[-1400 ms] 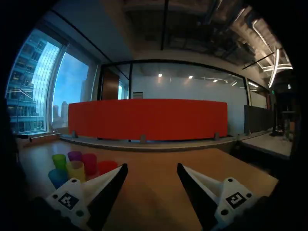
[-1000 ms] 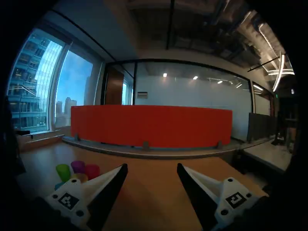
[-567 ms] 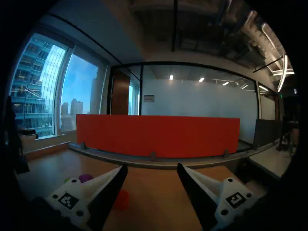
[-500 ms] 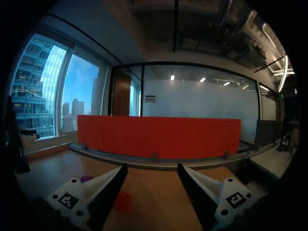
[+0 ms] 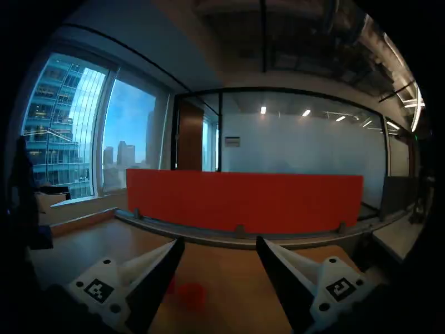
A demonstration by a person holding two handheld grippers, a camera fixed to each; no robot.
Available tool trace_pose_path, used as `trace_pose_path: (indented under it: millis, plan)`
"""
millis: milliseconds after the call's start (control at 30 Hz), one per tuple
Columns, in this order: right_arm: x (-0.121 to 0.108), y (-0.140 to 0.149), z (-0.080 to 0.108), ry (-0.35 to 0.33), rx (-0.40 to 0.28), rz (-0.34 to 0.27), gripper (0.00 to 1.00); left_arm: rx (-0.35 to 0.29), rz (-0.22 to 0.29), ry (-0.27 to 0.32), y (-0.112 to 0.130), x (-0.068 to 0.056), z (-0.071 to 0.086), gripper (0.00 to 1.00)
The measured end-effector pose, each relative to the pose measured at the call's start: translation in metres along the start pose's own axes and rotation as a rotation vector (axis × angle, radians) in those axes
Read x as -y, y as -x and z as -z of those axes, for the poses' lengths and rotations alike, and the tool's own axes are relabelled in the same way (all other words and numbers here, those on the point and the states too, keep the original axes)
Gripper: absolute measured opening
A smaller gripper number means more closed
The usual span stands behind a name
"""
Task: Pour water
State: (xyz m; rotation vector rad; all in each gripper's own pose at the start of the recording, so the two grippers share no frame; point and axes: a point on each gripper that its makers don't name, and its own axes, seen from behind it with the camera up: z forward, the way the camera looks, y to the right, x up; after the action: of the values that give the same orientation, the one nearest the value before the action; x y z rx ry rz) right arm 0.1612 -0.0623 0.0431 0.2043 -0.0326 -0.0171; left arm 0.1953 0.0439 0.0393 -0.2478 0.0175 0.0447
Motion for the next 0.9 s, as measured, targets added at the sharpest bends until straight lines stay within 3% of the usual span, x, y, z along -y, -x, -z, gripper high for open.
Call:
trace_pose_path:
  millis: [467,900]
  plan:
    - [0.031,0.0,-0.002,-0.12,0.013,0.046,0.99,0.029,-0.027,0.062,-0.003,-0.01,-0.009,0.92]
    - [0.068,0.007,0.001,-0.275,0.041,0.019,0.99,0.084,-0.082,0.13,0.012,-0.021,-0.02,0.92]
